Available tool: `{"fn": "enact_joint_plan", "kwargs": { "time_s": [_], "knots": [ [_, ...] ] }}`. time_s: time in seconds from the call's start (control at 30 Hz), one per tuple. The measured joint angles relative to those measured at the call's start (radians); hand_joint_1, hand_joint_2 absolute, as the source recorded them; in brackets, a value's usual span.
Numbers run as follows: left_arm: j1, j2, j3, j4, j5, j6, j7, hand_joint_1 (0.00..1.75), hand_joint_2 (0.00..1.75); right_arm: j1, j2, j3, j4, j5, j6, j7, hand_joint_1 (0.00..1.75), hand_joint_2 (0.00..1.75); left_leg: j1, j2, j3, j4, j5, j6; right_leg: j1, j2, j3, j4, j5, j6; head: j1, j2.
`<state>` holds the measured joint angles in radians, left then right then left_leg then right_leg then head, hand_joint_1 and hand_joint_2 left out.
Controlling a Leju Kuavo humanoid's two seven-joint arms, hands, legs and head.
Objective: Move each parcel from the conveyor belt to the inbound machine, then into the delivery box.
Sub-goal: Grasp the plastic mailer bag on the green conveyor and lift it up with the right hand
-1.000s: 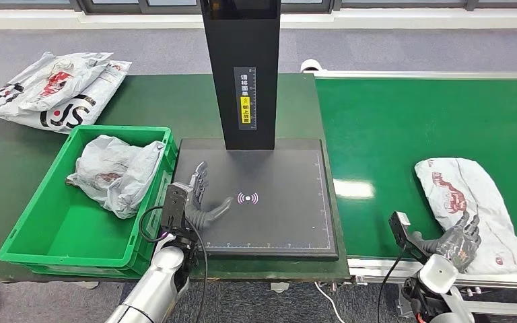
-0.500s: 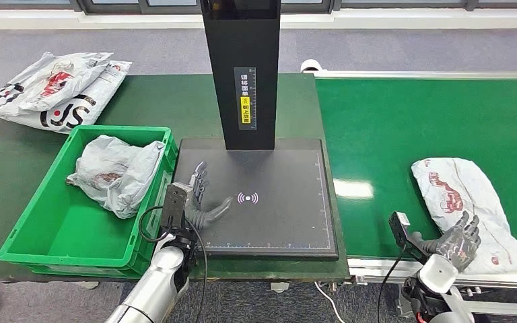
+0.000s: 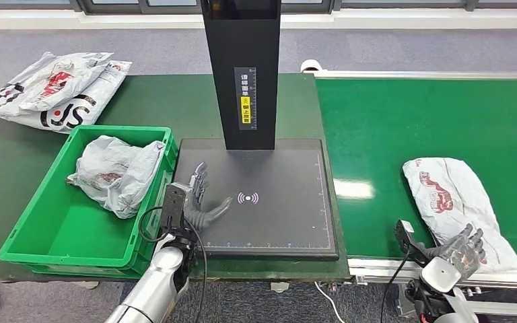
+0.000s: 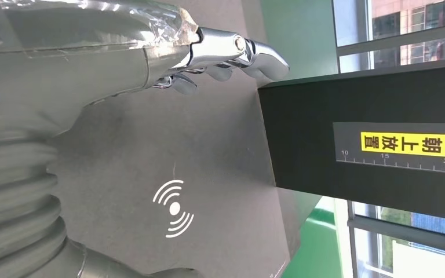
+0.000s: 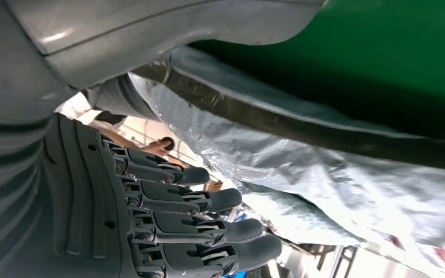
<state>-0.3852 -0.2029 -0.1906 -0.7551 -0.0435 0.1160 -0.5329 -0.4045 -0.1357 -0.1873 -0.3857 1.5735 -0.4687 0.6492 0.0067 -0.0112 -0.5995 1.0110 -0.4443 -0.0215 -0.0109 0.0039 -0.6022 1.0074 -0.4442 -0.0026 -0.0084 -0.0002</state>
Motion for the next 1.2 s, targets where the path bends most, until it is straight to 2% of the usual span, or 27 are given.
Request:
{"fn": "enact_joint_plan", "kwargs": {
  "time_s": [0.03, 0.13, 0.17, 0.23, 0.37, 0.93, 1.03, 1.2],
  "knots": [
    [0.0, 0.0, 0.0, 0.001, 0.001, 0.0, 0.0, 0.0, 1.75, -0.001, -0.002, 0.004, 0.0, 0.0, 0.013, 0.006, 0.22, 1.75, 0.0, 0.0, 0.0, 0.0, 0.0, 0.0, 0.0, 0.0, 0.0, 0.0, 0.0, 0.0, 0.0, 0.0],
    [0.0, 0.0, 0.0, 0.005, 0.002, -0.004, 0.001, 0.0, 1.75, -0.006, -0.006, 0.013, 0.0, -0.003, 0.095, 0.011, 1.52, 1.75, 0.0, 0.001, 0.002, 0.0, 0.0, 0.001, 0.0, 0.0, 0.002, 0.0, 0.0, 0.0, 0.0, 0.0],
    [-0.001, -0.001, 0.0, 0.008, 0.002, -0.005, 0.001, 0.0, 1.75, -0.01, -0.006, 0.014, 0.0, -0.006, 0.144, 0.008, 1.74, 1.75, 0.0, 0.001, 0.003, 0.0, 0.0, 0.001, 0.0, 0.0, 0.002, 0.0, 0.0, 0.0, 0.0, 0.0],
    [-0.002, -0.002, 0.0, 0.014, 0.001, -0.006, 0.001, 0.0, 1.75, -0.016, -0.006, 0.014, 0.002, -0.01, 0.22, 0.0, 1.75, 1.75, 0.0, 0.002, 0.005, 0.0, -0.001, 0.003, 0.0, 0.001, 0.005, -0.001, -0.001, 0.001, 0.0, 0.0],
    [-0.004, -0.005, 0.0, 0.027, 0.0, -0.005, -0.001, 0.0, 1.75, -0.015, -0.004, 0.014, 0.004, -0.009, 0.26, -0.012, 1.75, 1.75, 0.0, -0.002, 0.006, 0.0, 0.0, 0.005, -0.001, -0.002, 0.008, -0.002, -0.001, 0.004, 0.0, 0.0],
    [-0.004, -0.005, 0.0, 0.033, 0.0, -0.004, -0.005, 0.0, 1.75, -0.017, -0.003, 0.014, 0.005, 0.001, 0.262, -0.03, 1.75, 1.75, 0.0, -0.003, 0.006, 0.001, 0.0, 0.005, 0.0, -0.003, 0.009, -0.002, 0.0, 0.005, 0.0, 0.0],
    [-0.004, -0.005, 0.0, 0.033, 0.0, -0.003, -0.004, 0.0, 1.75, -0.017, -0.002, 0.014, 0.005, 0.0, 0.25, -0.037, 1.75, 1.75, 0.0, -0.003, 0.006, 0.001, 0.0, 0.005, 0.0, -0.003, 0.009, -0.002, 0.0, 0.005, 0.0, 0.0],
    [-0.001, -0.003, 0.003, 0.029, 0.0, 0.01, 0.0, 0.0, 1.75, -0.016, 0.004, 0.014, 0.005, -0.007, 0.133, -0.111, 1.75, 1.75, 0.0, -0.003, 0.004, 0.001, 0.0, 0.005, -0.002, -0.003, 0.008, -0.002, 0.0, 0.005, 0.0, 0.0]
  ]
}}
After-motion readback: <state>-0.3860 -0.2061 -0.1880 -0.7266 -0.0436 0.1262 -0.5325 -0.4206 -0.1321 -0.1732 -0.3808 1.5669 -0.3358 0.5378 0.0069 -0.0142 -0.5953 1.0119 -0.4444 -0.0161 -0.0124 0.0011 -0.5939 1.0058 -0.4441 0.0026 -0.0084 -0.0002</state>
